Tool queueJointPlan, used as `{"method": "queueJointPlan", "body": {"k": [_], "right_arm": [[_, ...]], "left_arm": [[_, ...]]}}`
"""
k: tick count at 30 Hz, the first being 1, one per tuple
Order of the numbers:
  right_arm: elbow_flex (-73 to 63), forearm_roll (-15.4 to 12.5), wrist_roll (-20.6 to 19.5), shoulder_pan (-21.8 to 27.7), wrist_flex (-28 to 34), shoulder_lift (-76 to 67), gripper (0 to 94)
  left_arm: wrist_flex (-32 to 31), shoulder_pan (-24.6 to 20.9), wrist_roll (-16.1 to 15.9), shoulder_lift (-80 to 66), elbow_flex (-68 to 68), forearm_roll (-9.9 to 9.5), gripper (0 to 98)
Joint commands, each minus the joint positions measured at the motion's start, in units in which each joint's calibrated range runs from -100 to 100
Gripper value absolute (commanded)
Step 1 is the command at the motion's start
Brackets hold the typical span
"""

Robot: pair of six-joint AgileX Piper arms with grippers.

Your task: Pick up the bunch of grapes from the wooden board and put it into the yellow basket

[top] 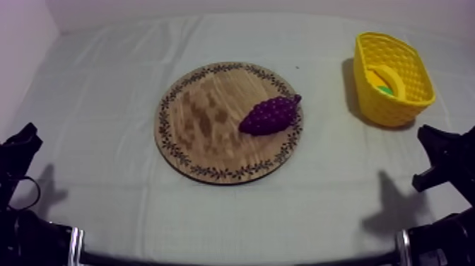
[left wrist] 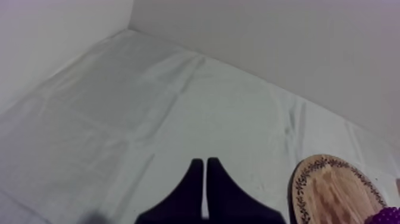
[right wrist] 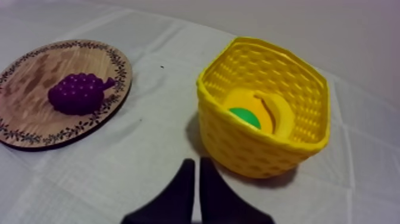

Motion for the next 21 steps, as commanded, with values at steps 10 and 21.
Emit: {"method": "queueJointPlan", "body": {"k": [10, 21], "right_arm": [[0.03, 0.0, 0.02, 0.0, -0.02, -0.04, 0.4], [-0.38, 0.58, -0.61, -4.97, 2.99, -0.04, 0.4]], "left_arm": [[0.03, -0.01, 0.0, 0.03, 0.04, 0.01, 0.0], [0.03, -0.01, 0.0, 0.03, 0.04, 0.01, 0.0]]}}
